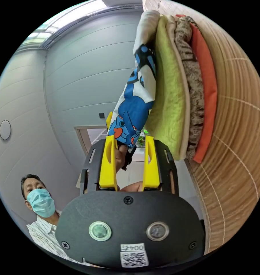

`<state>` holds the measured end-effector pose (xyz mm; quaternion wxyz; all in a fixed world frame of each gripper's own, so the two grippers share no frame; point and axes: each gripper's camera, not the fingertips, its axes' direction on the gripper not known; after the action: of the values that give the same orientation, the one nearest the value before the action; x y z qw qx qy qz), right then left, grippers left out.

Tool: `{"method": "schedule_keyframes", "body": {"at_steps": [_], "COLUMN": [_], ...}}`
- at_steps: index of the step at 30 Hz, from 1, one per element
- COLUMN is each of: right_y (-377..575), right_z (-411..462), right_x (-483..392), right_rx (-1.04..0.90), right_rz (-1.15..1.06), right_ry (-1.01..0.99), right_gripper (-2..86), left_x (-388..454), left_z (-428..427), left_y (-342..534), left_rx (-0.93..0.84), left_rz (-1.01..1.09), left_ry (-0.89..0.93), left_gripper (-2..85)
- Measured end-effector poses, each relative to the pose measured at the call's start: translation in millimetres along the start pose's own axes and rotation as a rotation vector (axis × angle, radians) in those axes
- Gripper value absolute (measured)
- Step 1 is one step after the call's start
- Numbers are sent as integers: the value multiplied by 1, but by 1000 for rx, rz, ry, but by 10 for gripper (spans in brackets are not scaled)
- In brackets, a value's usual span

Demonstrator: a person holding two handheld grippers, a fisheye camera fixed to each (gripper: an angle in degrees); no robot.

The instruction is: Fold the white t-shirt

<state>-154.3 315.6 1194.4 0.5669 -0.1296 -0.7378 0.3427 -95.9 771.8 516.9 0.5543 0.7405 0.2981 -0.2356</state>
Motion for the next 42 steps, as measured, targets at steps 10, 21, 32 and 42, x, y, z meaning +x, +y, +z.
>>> {"method": "schedule_keyframes", "body": {"at_steps": [10,21,32,42], "right_y": [-14,-11,-141,-145], "right_z": [12,-16,-45,64], "right_x": [-1,-14,-23,-76], "right_rx": [-1,-110,202,87], "right_rz": [61,-33,85,-324], "right_ry": [237,436,546,1096], "right_gripper": [25,86,114,48], "left_x": [-9,-37,74,57], "left_z": [-20,-86,22,102], "left_y": [-9,18,86,38], "left_rx": [-79,-145,-120,44], "left_rz": [104,206,1015,1134], "left_ry": [-114,-220,-593,-1028], "left_gripper": [132,171,146,150]}}
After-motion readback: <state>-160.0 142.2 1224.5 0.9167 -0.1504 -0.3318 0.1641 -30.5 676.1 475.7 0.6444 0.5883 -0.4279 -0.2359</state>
